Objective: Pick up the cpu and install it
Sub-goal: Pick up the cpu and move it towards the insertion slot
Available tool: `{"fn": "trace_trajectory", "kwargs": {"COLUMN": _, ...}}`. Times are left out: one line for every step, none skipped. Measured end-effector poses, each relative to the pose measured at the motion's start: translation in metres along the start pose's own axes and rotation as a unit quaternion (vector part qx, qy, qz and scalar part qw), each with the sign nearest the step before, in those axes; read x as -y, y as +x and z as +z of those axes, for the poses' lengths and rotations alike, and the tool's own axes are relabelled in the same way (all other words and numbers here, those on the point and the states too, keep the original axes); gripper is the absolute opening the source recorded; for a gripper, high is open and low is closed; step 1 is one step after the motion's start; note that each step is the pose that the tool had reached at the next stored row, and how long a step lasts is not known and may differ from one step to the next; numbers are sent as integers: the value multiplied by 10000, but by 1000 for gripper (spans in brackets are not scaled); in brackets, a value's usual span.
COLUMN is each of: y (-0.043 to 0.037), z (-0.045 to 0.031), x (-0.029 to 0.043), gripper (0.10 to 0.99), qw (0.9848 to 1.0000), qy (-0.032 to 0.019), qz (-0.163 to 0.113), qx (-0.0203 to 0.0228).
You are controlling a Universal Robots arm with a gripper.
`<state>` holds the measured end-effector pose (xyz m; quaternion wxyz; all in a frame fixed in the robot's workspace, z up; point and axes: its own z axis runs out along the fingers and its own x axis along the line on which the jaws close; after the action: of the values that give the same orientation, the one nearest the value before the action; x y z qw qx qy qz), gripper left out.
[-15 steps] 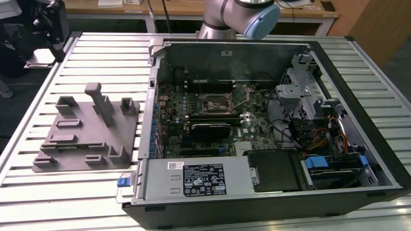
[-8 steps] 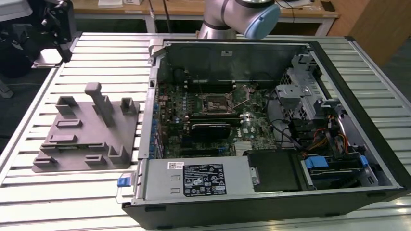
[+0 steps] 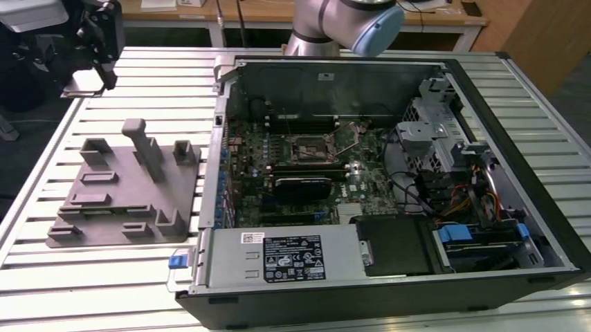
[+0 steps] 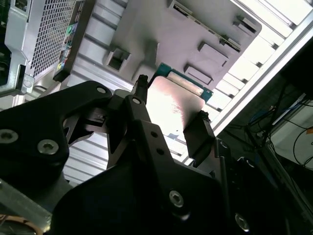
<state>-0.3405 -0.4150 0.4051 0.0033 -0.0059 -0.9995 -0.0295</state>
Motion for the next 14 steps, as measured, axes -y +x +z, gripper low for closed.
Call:
{"fn": "trace_trajectory", "kwargs": {"y": -18, "z": 0, "x": 0, "gripper": 545, "qw": 10000, "qy": 0, "qz": 0, "qx": 0}}
{"fn": "trace_trajectory", "kwargs": {"y": -37, "z": 0, "x": -1, "gripper": 545, "qw": 10000, "qy": -1, "qz": 0, "qx": 1}}
{"fn": "trace_trajectory", "kwargs": {"y": -55, "z": 0, "x": -1, "gripper": 545, "qw": 10000, "qy": -1, "qz": 1, "qx": 0}}
{"fn": "trace_trajectory", "kwargs": {"y": -73, "z": 0, "x": -1, "gripper": 545, "qw": 10000, "qy": 0, "qz": 0, "qx": 0}}
{"fn": "trace_trajectory", "kwargs": {"y": -91, "z": 0, "x": -1, "gripper": 545, "qw": 10000, "qy": -1, "qz": 1, "qx": 0}}
{"fn": "trace_trajectory", "kwargs": {"y": -109, "z": 0, "x": -1, "gripper": 545, "qw": 10000, "qy": 0, "qz": 0, "qx": 1}}
{"fn": "trace_trajectory", "kwargs": {"y": -128, "z": 0, "x": -2, "gripper": 545, "qw": 10000, "qy": 0, "qz": 0, "qx": 0}}
{"fn": "trace_trajectory", "kwargs": {"y": -146, "z": 0, "x": -2, "gripper": 545, "qw": 10000, "qy": 0, "qz": 0, "qx": 0}}
{"fn": "trace_trajectory", "kwargs": {"y": -165, "z": -1, "x": -2, "gripper": 545, "qw": 10000, "qy": 0, "qz": 1, "qx": 0}}
{"fn": "trace_trajectory", "kwargs": {"y": -183, "z": -1, "x": -2, "gripper": 545, "qw": 10000, "qy": 0, "qz": 0, "qx": 0}}
{"fn": "trace_trajectory", "kwargs": {"y": -203, "z": -1, "x": -2, "gripper": 545, "qw": 10000, "qy": 0, "qz": 0, "qx": 0}}
{"fn": "trace_trajectory", "kwargs": {"y": -221, "z": -1, "x": -3, "gripper": 545, "qw": 10000, "qy": 0, "qz": 0, "qx": 0}}
{"fn": "trace_trajectory", "kwargs": {"y": -240, "z": -1, "x": -3, "gripper": 545, "qw": 10000, "qy": 0, "qz": 0, "qx": 0}}
{"fn": "trace_trajectory", "kwargs": {"y": -259, "z": -1, "x": -3, "gripper": 545, "qw": 10000, "qy": -1, "qz": 0, "qx": 0}}
